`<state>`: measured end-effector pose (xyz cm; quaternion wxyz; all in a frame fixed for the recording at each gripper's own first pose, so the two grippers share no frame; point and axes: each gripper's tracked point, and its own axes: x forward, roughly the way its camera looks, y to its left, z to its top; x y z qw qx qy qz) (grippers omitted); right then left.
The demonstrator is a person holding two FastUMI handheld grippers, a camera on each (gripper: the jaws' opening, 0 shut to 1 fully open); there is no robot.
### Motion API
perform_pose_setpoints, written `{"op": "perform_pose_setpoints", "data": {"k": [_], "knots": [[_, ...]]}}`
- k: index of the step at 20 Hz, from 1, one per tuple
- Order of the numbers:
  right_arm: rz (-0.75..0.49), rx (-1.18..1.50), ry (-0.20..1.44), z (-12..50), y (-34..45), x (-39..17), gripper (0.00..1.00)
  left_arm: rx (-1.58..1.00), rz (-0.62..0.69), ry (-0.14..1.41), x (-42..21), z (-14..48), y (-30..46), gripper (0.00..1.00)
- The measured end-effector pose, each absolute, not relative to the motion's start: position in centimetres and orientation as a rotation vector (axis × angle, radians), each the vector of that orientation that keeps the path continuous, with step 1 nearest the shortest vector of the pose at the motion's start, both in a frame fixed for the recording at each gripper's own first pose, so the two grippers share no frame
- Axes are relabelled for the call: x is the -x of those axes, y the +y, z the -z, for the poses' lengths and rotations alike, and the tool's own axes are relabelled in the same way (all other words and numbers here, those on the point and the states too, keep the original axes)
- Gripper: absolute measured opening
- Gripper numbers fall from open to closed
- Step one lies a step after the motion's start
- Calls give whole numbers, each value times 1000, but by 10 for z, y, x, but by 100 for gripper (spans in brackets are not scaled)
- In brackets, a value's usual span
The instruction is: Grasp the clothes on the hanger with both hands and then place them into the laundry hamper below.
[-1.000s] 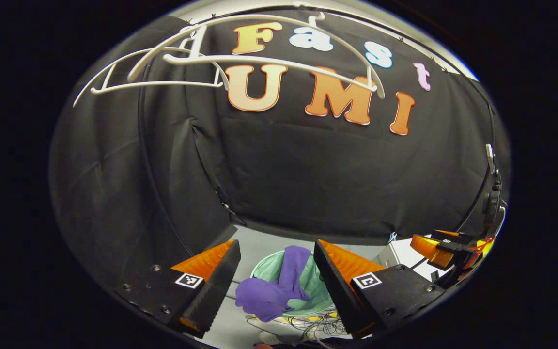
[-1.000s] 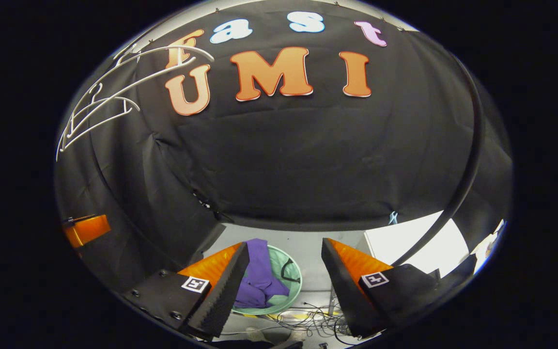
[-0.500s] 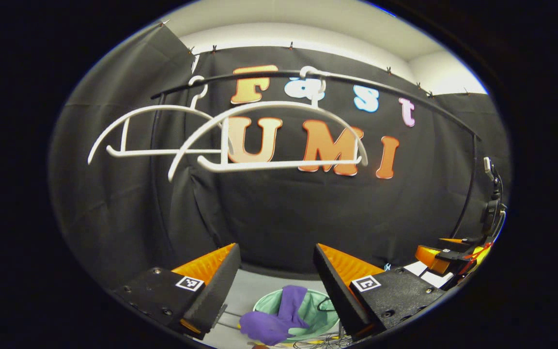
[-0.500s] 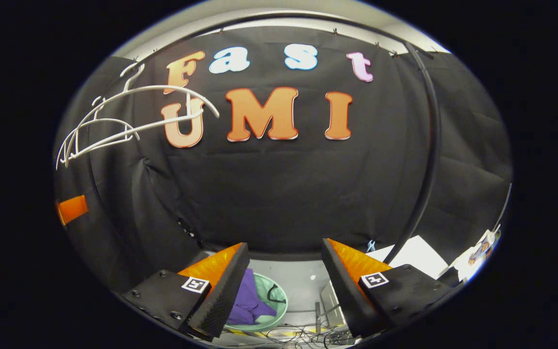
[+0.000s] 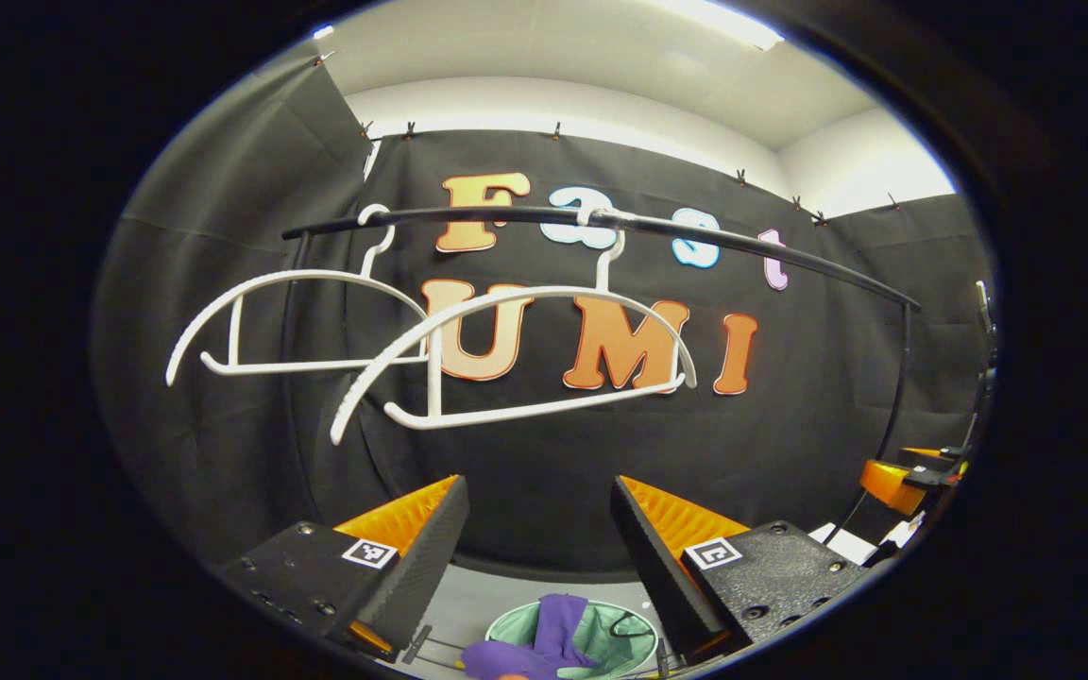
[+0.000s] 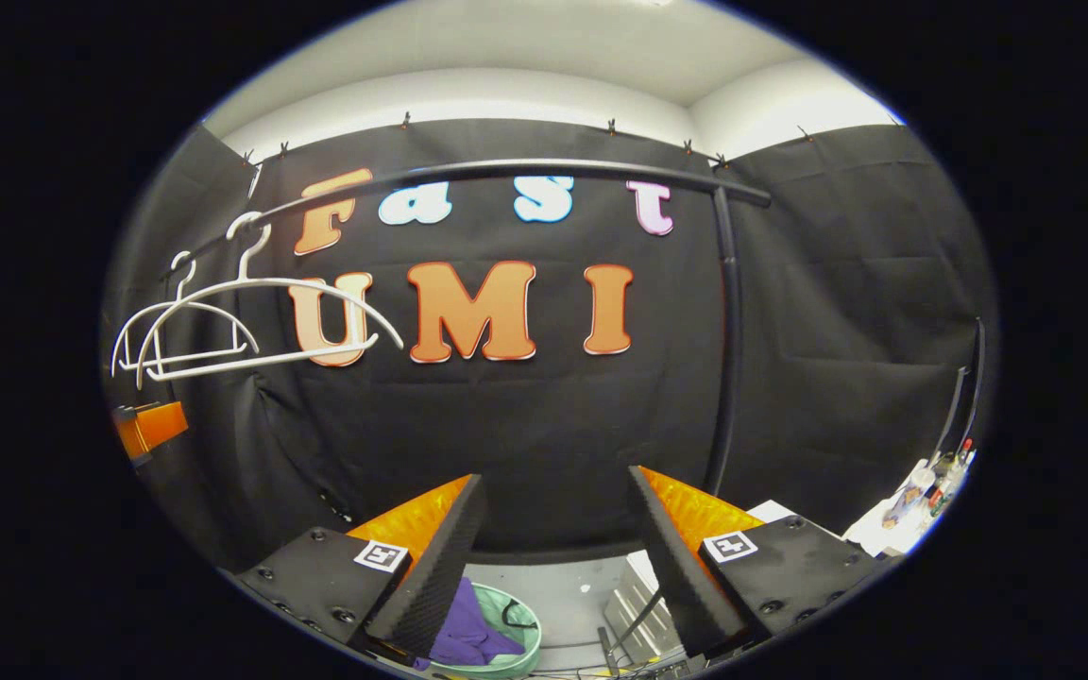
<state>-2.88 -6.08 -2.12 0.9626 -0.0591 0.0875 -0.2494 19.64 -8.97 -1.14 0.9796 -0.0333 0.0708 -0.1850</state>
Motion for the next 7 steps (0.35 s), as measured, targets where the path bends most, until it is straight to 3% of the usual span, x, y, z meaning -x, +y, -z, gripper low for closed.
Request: {"op": "perform_pose_setpoints", "data": {"k": [7], "knots": [[518,171,107,-9,-77,42,89,92,303,11,-195,-31,-80,96]]}}
